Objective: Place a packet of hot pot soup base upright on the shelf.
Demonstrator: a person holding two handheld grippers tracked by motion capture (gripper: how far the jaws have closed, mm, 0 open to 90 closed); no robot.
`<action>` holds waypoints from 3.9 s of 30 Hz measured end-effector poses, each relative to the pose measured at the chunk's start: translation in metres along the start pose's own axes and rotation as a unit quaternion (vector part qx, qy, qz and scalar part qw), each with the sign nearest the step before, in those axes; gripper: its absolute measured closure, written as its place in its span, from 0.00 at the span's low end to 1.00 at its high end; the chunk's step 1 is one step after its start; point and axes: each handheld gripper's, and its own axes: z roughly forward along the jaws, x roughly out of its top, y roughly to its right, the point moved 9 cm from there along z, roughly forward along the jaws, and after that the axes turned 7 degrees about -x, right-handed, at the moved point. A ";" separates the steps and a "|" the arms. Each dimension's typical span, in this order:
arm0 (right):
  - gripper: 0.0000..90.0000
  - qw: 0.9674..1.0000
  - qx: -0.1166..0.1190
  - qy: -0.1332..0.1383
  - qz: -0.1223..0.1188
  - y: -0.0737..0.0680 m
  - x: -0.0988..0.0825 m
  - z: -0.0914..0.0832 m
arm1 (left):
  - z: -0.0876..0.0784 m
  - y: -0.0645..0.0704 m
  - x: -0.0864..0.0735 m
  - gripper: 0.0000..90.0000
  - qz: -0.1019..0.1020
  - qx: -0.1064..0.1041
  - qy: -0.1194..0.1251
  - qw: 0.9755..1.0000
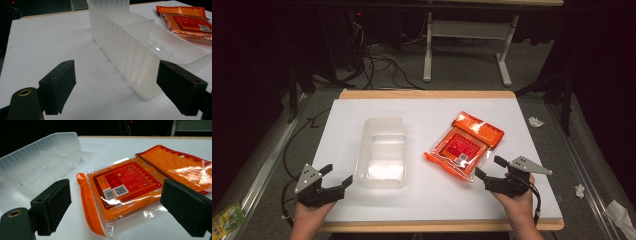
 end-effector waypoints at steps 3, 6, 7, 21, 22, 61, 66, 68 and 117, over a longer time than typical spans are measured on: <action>0.11 1.000 -0.011 0.000 0.004 0.005 0.000 0.001 | -0.001 0.000 0.001 0.18 0.001 0.001 0.002 1.000; 0.10 0.999 -0.031 -0.008 0.018 0.022 -0.001 0.009 | -0.002 0.000 0.001 0.18 0.003 0.001 0.004 1.000; 0.10 0.999 -0.031 -0.008 0.018 0.022 -0.001 0.009 | -0.002 0.000 0.001 0.18 0.003 0.001 0.004 1.000; 0.07 0.991 -0.093 -0.055 0.076 0.091 -0.003 0.068 | 0.005 0.004 -0.002 0.18 0.007 0.000 -0.007 1.000; 0.07 0.991 -0.096 -0.055 0.078 0.094 -0.003 0.070 | 0.005 0.005 -0.002 0.18 0.009 0.000 -0.009 1.000; 0.95 0.984 -0.069 -0.076 0.143 0.139 0.009 0.125 | 0.002 0.007 -0.008 0.19 0.006 0.013 -0.010 1.000; 1.00 0.989 -0.080 -0.065 0.101 0.135 0.013 0.121 | 0.001 0.009 -0.005 0.19 0.010 0.014 -0.008 1.000; 1.00 0.991 -0.082 -0.056 0.085 0.130 0.018 0.119 | 0.001 0.010 -0.003 0.19 0.011 0.015 -0.004 1.000; 1.00 0.989 0.039 0.115 -0.085 -0.056 0.096 -0.026 | -0.004 0.038 0.022 0.19 0.030 -0.019 0.035 0.999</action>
